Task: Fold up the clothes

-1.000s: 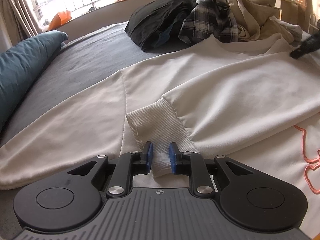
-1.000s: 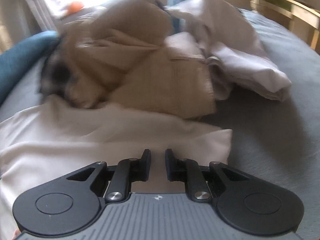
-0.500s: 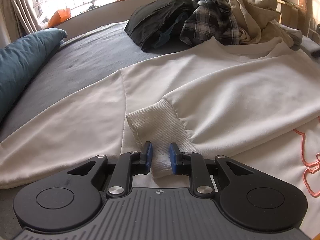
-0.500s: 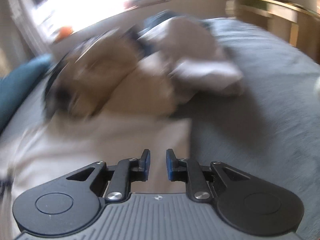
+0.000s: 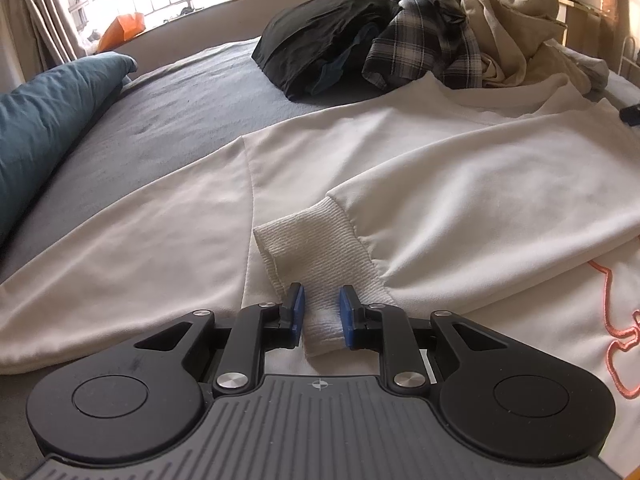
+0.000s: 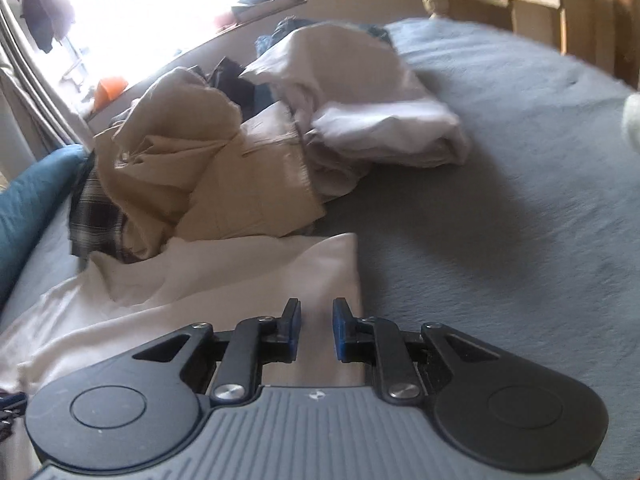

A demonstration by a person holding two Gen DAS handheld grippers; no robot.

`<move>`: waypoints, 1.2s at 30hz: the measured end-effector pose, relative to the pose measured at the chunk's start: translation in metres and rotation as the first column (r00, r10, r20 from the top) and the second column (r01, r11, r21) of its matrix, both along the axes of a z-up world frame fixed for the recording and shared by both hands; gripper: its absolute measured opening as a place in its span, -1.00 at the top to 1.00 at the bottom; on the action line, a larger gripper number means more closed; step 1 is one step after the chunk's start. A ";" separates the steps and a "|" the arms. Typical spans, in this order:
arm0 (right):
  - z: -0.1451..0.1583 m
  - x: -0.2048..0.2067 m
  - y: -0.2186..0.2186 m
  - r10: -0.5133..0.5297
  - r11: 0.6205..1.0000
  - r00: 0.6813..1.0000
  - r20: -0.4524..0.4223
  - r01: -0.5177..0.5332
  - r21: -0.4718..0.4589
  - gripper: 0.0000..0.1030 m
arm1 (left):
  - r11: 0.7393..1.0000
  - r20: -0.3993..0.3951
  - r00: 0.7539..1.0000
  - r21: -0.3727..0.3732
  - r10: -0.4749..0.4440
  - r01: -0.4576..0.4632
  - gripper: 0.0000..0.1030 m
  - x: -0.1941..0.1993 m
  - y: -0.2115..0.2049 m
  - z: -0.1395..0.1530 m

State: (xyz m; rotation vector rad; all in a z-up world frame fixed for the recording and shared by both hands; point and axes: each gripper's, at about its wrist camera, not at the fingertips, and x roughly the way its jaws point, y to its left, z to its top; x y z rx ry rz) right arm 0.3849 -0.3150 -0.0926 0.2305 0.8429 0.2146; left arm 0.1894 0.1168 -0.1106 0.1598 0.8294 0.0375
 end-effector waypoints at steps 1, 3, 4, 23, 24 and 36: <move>-0.001 0.003 -0.001 -0.021 1.000 1.000 0.004 0.021 -0.008 0.65 | 1.000 0.002 1.000 0.005 -0.004 0.004 0.62 0.000 0.000 0.000; -0.002 0.009 -0.002 -0.062 0.998 0.998 0.013 0.062 -0.025 0.66 | 1.000 0.007 1.000 0.009 -0.010 0.009 0.62 -0.001 -0.001 -0.001; -0.003 0.012 -0.002 -0.082 0.996 0.996 0.017 0.083 -0.033 0.65 | 1.000 0.008 1.000 0.009 -0.011 0.011 0.61 -0.001 0.000 -0.001; -0.002 0.028 -0.004 0.040 0.996 0.999 0.032 -0.043 0.081 0.87 | 0.999 0.006 1.000 0.026 -0.025 0.025 0.61 -0.001 -0.001 -0.001; 0.001 0.026 0.001 0.065 0.997 0.996 0.060 -0.067 0.048 0.89 | 0.999 0.006 1.000 0.027 -0.025 0.025 0.61 -0.001 -0.001 -0.001; -0.003 0.032 -0.003 0.008 0.997 0.997 0.078 -0.002 -0.076 0.84 | 0.999 0.002 1.000 0.040 -0.027 0.026 0.61 -0.001 -0.003 -0.001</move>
